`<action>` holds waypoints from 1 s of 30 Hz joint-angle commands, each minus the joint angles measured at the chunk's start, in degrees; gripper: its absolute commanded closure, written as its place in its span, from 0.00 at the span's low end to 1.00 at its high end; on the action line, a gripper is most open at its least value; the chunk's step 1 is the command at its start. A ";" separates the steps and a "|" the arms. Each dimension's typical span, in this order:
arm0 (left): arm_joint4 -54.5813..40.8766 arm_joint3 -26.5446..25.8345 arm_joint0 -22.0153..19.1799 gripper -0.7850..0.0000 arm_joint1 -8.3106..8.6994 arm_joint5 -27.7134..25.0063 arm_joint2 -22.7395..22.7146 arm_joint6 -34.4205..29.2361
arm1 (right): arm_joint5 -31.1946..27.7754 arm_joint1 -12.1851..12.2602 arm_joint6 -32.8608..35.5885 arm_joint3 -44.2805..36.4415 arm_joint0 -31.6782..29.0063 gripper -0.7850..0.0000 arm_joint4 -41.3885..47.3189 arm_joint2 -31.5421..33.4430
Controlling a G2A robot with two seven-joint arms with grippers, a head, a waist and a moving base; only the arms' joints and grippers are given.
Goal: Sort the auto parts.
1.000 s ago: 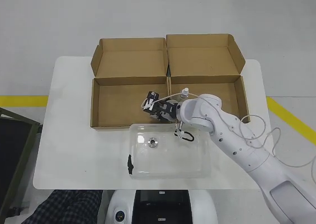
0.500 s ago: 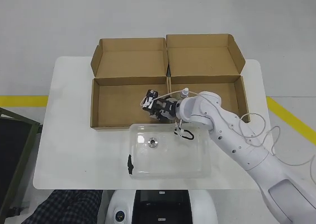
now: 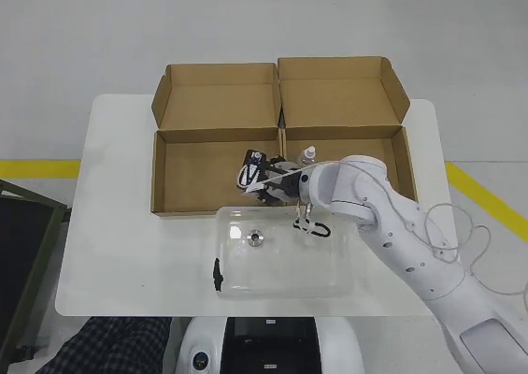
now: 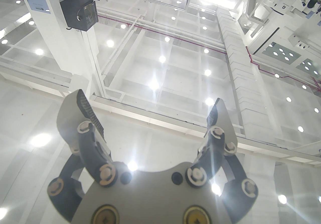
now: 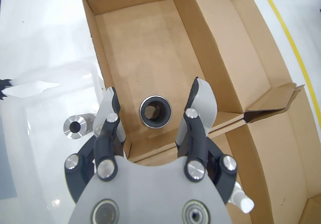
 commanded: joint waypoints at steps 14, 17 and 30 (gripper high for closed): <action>0.00 0.00 0.00 0.00 0.00 0.00 0.00 0.00 | -7.52 3.25 -2.12 -16.09 -14.46 0.31 -5.82 4.23; 0.00 0.00 0.00 0.00 0.00 0.00 0.00 0.00 | -8.15 3.47 -2.80 -16.14 -15.81 0.31 -7.30 3.86; 0.00 0.00 0.00 0.00 0.00 0.00 0.00 0.00 | -8.59 3.64 -4.35 -11.32 -17.46 0.31 -14.41 1.06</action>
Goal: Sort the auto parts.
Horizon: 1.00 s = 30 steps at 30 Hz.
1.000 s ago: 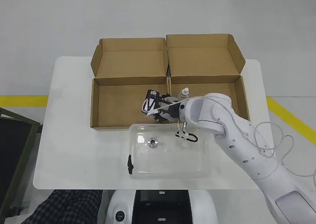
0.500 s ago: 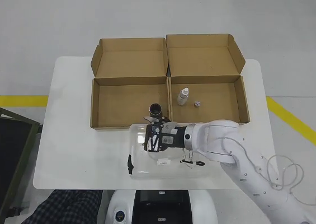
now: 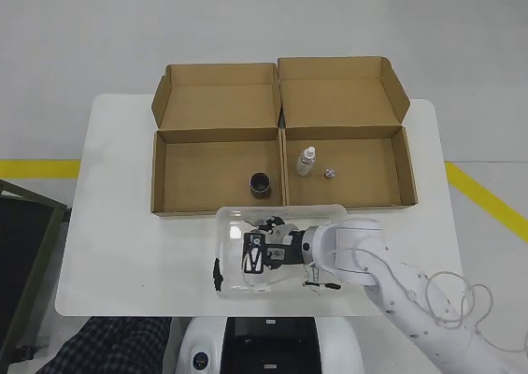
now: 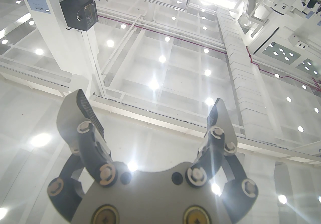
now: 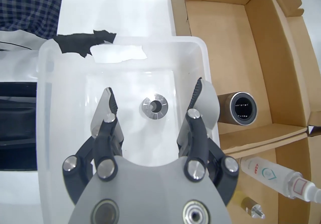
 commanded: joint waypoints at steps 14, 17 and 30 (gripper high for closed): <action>0.00 0.00 0.00 0.00 0.00 0.00 0.00 0.00 | 1.59 -0.75 -0.69 6.33 2.05 0.38 -4.01 -2.63; 0.00 0.00 0.00 0.00 0.00 0.00 0.00 0.00 | 1.81 -1.14 -0.34 7.86 2.98 0.40 -3.92 -3.59; 0.00 0.00 0.00 0.00 0.00 0.00 0.00 0.00 | 2.34 -2.68 0.34 12.58 6.07 0.51 -2.60 -6.63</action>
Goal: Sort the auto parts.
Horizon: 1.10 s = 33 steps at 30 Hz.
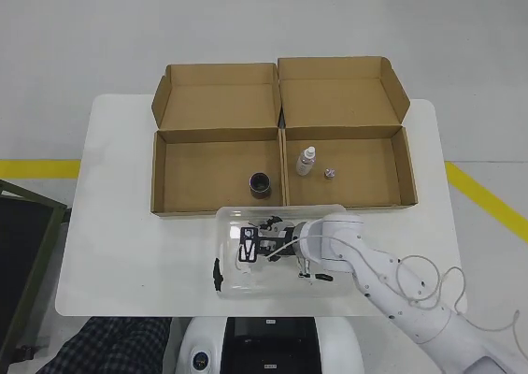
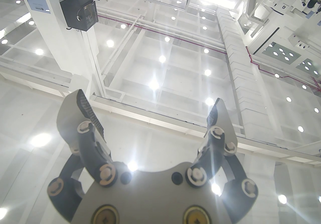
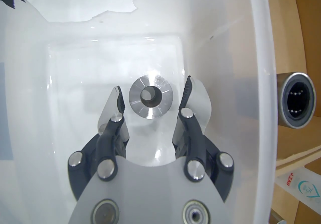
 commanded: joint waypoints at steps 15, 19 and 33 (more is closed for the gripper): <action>0.00 0.00 0.00 0.00 0.00 0.00 0.00 0.00 | -1.37 -0.48 0.59 0.24 0.49 1.00 0.97 -0.50; 0.00 0.00 0.00 0.00 0.00 0.00 0.00 0.00 | -2.34 -0.29 0.36 -0.57 0.17 1.00 1.66 0.20; 0.00 0.00 0.00 0.00 0.00 0.00 0.00 0.00 | -6.08 1.81 -1.94 -8.90 -3.80 1.00 6.03 7.39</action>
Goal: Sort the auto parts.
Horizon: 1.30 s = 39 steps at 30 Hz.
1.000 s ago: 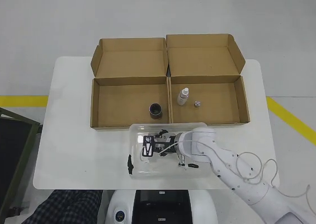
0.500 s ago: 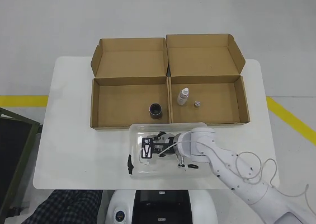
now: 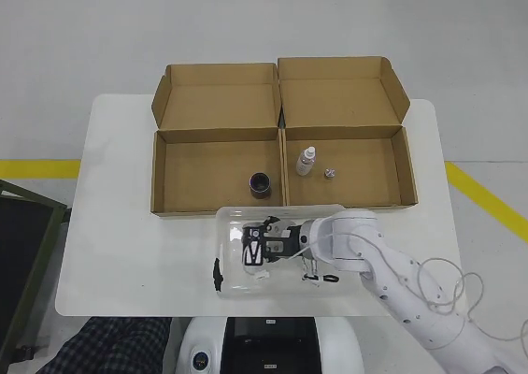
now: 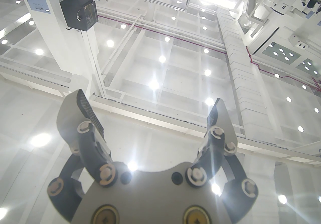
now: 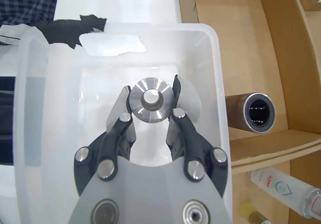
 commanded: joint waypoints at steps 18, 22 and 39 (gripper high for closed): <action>0.00 0.00 0.00 0.00 0.00 0.00 0.00 0.00 | -1.96 2.84 -5.74 -9.93 -5.69 1.00 8.54 12.38; 0.00 0.00 0.00 0.00 0.00 0.00 0.00 0.00 | -1.98 3.38 -6.66 -11.33 -6.60 1.00 10.41 15.33; 0.00 0.00 0.00 0.00 0.00 0.00 0.00 0.00 | -2.22 5.15 -10.47 -15.32 -10.64 1.00 15.69 24.19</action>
